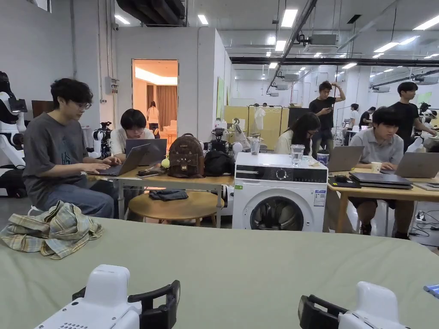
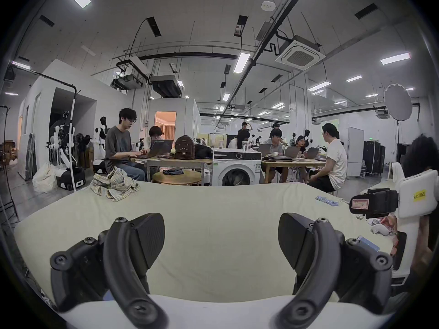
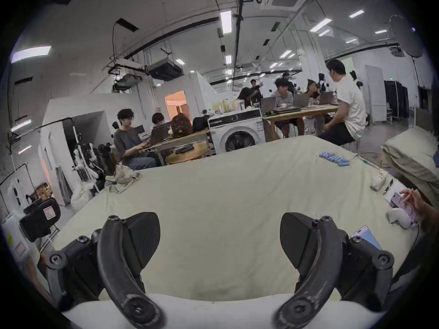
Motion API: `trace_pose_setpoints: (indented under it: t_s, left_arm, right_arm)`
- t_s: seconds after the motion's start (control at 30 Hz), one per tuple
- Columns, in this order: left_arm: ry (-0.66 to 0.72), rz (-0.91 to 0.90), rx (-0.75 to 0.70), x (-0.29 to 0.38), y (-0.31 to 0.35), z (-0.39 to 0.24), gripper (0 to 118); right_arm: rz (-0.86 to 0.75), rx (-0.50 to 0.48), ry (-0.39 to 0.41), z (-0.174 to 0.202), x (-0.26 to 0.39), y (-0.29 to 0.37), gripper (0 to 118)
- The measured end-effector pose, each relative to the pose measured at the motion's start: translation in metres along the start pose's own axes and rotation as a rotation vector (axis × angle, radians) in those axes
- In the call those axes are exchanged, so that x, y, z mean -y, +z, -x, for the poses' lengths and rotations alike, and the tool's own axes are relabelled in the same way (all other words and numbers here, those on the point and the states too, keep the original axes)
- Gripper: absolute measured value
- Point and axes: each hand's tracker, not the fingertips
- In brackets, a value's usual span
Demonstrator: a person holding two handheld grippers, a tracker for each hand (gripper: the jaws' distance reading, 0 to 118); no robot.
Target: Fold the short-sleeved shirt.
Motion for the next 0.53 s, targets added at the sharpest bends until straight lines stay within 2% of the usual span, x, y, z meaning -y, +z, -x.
trace_pose_setpoints:
  t_s: [0.1, 0.2, 0.3, 0.53]
  left_arm:
    - [0.005, 0.005, 0.004, 0.0012, 0.0000, -0.0020, 98]
    - [-0.005, 0.008, 0.006, 0.0024, -0.0012, -0.0045, 98]
    - [-0.006, 0.013, 0.011, 0.0033, -0.0026, -0.0061, 98]
    - [-0.019, 0.018, 0.020, 0.0046, -0.0024, -0.0099, 98]
  right_arm:
    - [-0.019, 0.007, -0.007, -0.0010, 0.0018, 0.0010, 103]
    - [-0.022, 0.009, 0.037, 0.0013, 0.0037, 0.0021, 103]
    - [-0.013, 0.071, 0.070, 0.0080, 0.0057, 0.0000, 103]
    - [-0.004, 0.034, 0.061, 0.0074, 0.0079, 0.0003, 103]
